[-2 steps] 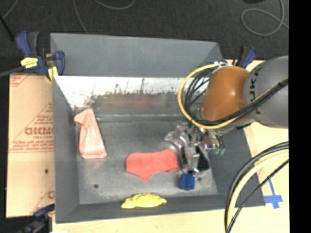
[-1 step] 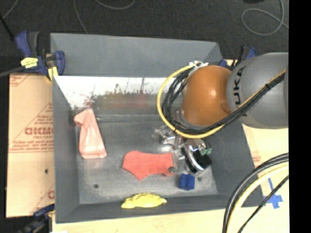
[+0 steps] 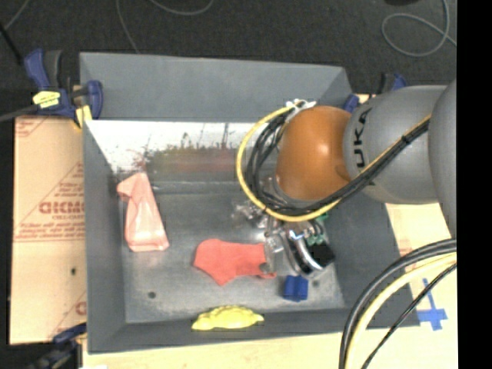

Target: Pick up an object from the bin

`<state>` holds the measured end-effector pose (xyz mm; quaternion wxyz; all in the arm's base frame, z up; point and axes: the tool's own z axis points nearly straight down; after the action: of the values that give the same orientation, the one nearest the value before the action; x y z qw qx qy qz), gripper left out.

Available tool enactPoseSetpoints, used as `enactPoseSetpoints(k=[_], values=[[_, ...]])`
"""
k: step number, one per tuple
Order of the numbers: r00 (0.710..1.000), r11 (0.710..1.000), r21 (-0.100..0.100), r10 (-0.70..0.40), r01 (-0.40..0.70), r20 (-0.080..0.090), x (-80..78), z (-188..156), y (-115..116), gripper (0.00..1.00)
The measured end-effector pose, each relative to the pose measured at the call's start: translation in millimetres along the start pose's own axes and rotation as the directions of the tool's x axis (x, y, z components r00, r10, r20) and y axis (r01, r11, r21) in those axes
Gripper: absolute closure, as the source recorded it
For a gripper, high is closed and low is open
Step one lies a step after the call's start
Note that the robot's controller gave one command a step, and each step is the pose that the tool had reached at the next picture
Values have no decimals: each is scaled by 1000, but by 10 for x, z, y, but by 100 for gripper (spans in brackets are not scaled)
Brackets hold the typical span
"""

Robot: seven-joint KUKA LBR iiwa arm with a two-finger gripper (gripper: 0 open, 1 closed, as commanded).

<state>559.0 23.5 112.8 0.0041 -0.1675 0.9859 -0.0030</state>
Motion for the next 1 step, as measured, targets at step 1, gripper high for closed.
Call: enactPoseSetpoints(k=[1], values=[[1000,1000,-4,-13,13,2,-8,429,264,0]])
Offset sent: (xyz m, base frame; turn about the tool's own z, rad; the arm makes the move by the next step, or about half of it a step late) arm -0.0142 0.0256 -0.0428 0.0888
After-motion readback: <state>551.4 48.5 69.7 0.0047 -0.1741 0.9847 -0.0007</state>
